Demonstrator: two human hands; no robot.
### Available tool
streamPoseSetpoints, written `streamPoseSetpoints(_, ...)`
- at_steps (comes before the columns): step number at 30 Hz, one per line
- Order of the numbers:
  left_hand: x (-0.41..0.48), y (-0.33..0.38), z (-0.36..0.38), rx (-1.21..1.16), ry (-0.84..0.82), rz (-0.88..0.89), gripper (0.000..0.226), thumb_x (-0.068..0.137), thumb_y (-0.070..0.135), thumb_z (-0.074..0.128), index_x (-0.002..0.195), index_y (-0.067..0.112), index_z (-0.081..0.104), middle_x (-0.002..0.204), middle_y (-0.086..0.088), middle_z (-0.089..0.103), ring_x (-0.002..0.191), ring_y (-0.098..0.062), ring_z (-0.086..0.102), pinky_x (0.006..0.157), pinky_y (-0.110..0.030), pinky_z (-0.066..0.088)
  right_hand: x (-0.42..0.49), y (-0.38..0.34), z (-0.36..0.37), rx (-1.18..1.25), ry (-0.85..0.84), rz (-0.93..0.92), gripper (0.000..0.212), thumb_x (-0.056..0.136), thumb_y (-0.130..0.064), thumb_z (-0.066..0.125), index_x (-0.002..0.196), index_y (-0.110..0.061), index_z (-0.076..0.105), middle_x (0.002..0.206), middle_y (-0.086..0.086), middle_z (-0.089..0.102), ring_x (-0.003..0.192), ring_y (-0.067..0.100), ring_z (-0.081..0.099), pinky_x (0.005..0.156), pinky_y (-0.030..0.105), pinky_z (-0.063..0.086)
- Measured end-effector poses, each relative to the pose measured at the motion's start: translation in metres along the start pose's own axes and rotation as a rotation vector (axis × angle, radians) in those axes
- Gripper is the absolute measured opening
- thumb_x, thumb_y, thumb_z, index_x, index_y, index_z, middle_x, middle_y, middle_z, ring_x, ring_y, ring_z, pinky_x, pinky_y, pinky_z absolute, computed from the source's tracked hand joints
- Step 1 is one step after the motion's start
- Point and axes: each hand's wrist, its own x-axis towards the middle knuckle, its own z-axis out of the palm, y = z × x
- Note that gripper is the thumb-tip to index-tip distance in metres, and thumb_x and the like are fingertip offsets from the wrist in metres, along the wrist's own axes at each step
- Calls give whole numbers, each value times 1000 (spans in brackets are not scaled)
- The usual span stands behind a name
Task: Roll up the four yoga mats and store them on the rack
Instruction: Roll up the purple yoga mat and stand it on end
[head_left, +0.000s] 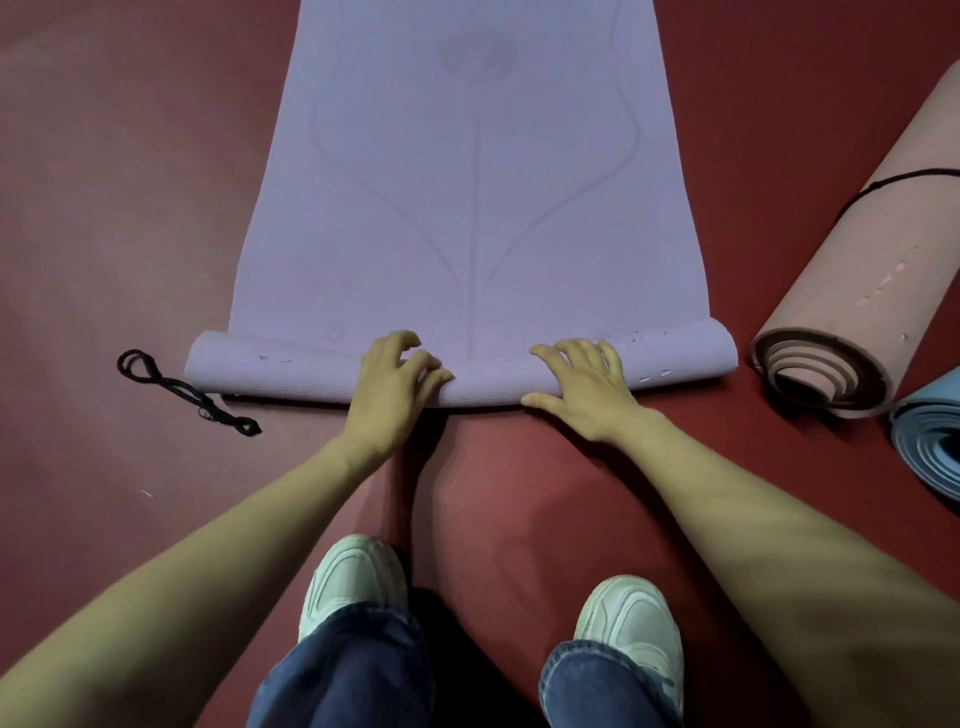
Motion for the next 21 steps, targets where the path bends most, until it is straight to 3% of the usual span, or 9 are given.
streamPoseSetpoints(3,-21,-9,6,232,-30,85,58,87,58,46,119,13,64,111,-15,58,100,-33,47,98,-46,31,8,1,-10,28,-103,-2,67,91,-58,44,147,-29,23,150,6,23,143,18,7,114,40,-10)
streamPoseSetpoints(6,-13,-20,5,207,-121,125,76,90,68,26,125,9,60,110,-16,59,103,-31,47,103,-53,28,10,-1,-10,-16,-120,6,72,92,-58,40,150,-26,13,154,6,15,144,19,3,114,41,-10)
streamPoseSetpoints(8,-1,-23,-1,151,-245,123,86,88,71,19,127,6,58,113,-18,60,107,-32,55,103,-59,27,8,0,-5,-45,-13,-14,71,94,-55,41,150,-21,15,154,7,15,144,21,6,114,43,-8)
streamPoseSetpoints(10,10,-21,-8,117,-317,114,92,84,74,18,133,4,52,122,-18,58,116,-33,54,109,-58,20,2,5,2,-66,201,-89,63,93,-47,46,144,-14,34,146,12,33,140,27,25,115,47,2)
streamPoseSetpoints(13,24,-20,-15,83,-353,34,74,86,61,42,133,4,45,130,-12,54,126,-26,45,115,-44,7,-4,11,10,-179,327,-135,70,78,-38,70,138,-12,46,133,14,51,128,33,44,111,51,19)
streamPoseSetpoints(15,26,-18,-13,73,-325,45,59,88,54,50,120,4,49,118,-10,58,117,-27,49,114,-44,10,0,10,10,-213,278,-104,83,73,-36,77,143,-16,39,141,11,45,135,31,36,114,48,13)
streamPoseSetpoints(17,20,-17,-11,121,-270,75,68,88,64,36,110,3,55,111,-12,61,110,-29,55,111,-52,17,5,7,8,-184,202,-69,83,81,-41,69,149,-20,26,149,8,31,142,26,20,116,43,-2)
streamPoseSetpoints(19,12,-21,-6,207,-211,143,80,86,72,26,107,2,60,116,-19,59,112,-32,54,105,-61,26,11,5,7,-174,186,-45,79,86,-46,61,150,-22,21,150,6,25,143,24,14,115,41,-6)
streamPoseSetpoints(21,8,-23,-6,297,-191,164,78,79,72,39,110,4,61,117,-21,58,111,-32,50,102,-64,30,16,4,5,-185,163,-22,80,86,-51,58,149,-22,19,150,5,24,142,23,13,115,42,-6)
